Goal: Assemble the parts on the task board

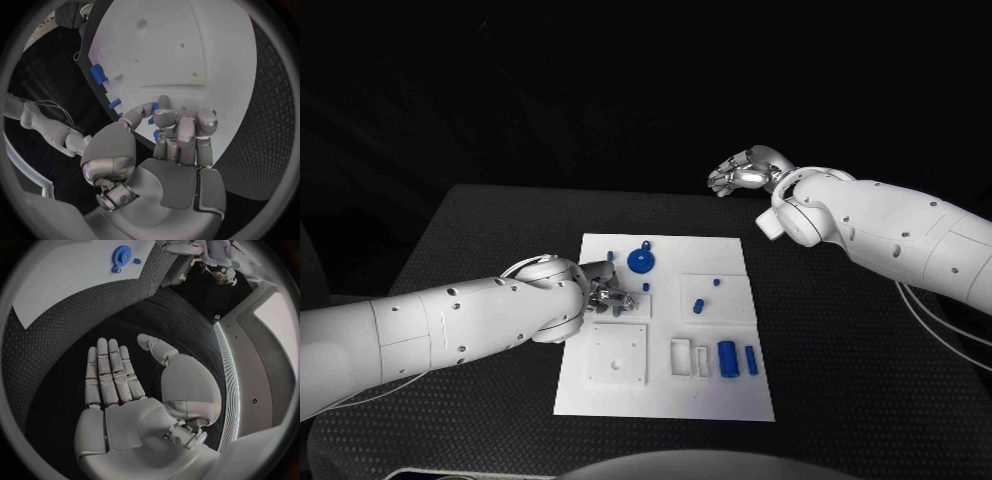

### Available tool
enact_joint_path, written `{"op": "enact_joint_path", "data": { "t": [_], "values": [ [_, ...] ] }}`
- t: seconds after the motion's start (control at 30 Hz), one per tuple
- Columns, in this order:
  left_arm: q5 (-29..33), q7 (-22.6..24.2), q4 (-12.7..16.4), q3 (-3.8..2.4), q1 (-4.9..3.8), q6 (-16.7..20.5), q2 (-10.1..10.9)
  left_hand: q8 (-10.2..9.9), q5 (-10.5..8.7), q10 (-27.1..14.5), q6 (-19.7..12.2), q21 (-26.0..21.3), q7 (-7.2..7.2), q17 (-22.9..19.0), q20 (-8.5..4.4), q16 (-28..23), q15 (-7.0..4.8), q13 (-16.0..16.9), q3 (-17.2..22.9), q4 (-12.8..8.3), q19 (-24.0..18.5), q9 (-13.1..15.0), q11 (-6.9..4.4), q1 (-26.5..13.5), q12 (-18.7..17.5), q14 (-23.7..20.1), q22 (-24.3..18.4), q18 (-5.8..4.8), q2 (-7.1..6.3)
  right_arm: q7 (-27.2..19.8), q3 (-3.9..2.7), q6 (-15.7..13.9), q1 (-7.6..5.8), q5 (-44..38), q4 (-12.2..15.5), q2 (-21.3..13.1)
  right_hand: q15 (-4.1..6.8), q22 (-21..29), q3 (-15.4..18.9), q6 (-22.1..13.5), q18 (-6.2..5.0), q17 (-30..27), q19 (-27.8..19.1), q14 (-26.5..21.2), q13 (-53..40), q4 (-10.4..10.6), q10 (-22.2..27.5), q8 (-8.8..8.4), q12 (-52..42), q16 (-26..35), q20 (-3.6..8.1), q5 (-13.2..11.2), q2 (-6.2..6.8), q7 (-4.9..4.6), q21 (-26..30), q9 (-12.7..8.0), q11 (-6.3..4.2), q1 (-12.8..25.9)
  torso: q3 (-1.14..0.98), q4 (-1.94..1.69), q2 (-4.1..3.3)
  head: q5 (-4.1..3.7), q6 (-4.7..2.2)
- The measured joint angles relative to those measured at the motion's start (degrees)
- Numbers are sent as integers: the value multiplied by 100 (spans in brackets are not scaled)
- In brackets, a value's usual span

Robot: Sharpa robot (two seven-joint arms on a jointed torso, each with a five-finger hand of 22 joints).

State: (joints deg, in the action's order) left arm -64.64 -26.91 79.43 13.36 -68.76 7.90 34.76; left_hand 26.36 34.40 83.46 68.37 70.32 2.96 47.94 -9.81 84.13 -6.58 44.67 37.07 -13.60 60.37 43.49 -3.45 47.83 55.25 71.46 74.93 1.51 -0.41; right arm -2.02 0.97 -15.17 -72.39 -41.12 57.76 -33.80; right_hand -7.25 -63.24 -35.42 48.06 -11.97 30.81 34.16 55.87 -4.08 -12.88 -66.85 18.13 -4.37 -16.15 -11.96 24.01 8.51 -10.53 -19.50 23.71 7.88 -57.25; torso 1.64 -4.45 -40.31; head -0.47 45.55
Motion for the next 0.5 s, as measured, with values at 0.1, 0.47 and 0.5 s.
{"op": "enact_joint_path", "data": {
  "t": [0.1,0.47,0.5],
  "values": [
    [51,0,-1,3,-9,-5,0,1,-216,0,-21,0,-22,-42,1,0,0,-45,1,1,-1,-22,0,0,5,0,0,0,0,0,0,2,4,0,0,0,0,0,0,0,0,0,0,0,0,0,0,0,0,0,0,0,0,0,0,0,0,0,-1,1,-1,-3,-5],
    [233,12,-39,14,-33,-2,-3,61,-1601,111,238,-26,-287,-192,-43,-48,-203,-284,300,314,45,-164,-110,94,5,166,-8,207,-452,2,0,17,20,0,-6,1,-6,-5,0,0,0,-5,0,-7,2,0,0,0,0,22,0,0,0,0,21,-5,0,0,-1,-1,1,-12,-19],
    [240,13,-43,14,-32,0,-3,62,-1663,110,306,-26,-355,-192,-44,-48,-253,-293,291,373,46,-171,-109,88,11,213,-8,260,-499,2,0,18,21,0,-6,1,-18,-5,0,0,0,-6,-10,-18,5,0,0,0,0,22,-10,-1,0,0,21,-5,0,0,-1,-1,1,-12,-20]
  ]
}}
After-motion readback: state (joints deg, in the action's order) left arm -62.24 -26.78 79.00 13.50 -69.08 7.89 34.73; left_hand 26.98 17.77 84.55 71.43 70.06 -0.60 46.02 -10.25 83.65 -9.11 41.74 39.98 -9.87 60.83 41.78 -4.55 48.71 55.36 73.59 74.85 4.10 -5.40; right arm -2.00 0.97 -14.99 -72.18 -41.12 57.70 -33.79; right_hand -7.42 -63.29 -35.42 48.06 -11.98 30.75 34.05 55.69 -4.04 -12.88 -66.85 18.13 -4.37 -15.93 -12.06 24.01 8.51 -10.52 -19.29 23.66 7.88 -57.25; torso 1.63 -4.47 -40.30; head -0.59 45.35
